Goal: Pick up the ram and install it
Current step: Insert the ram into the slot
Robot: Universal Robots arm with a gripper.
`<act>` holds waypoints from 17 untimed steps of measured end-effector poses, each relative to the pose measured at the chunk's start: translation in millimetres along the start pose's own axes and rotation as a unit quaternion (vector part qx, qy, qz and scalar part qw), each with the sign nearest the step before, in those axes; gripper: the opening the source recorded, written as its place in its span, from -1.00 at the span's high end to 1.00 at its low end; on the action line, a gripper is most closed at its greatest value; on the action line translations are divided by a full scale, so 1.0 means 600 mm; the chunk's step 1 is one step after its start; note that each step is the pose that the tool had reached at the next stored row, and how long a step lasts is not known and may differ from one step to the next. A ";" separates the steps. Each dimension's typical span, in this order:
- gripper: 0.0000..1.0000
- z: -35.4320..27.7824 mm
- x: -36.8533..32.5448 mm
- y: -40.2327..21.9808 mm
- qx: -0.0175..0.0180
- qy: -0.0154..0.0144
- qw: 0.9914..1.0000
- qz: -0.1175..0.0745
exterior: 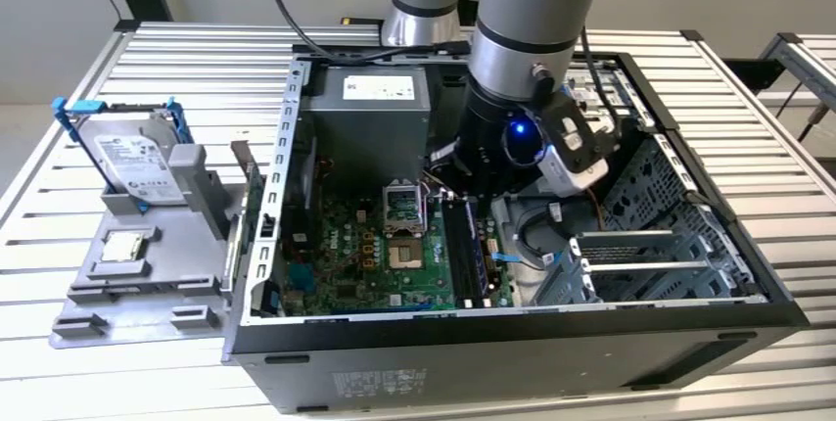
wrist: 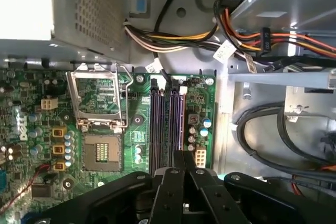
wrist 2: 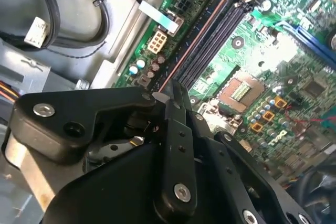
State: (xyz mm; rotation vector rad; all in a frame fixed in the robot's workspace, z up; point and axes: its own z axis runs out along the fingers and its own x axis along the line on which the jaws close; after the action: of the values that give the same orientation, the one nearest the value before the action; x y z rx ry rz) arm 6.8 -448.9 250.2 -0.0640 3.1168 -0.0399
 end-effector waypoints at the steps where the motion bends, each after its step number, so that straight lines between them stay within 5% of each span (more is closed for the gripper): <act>1: 1.00 0.000 0.000 0.000 0.000 0.000 1.000 -0.009; 5: 1.00 0.000 0.000 0.000 -0.001 -0.001 0.999 -0.043; 9: 1.00 0.000 0.000 0.000 -0.002 -0.002 0.997 -0.077; 13: 1.00 0.000 0.000 0.000 -0.003 -0.003 0.994 -0.111; 17: 1.00 0.000 0.000 0.000 -0.003 -0.004 0.989 -0.145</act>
State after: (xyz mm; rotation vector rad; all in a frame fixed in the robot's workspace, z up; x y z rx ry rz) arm 6.8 -448.9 250.2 -0.5162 3.0710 -0.0340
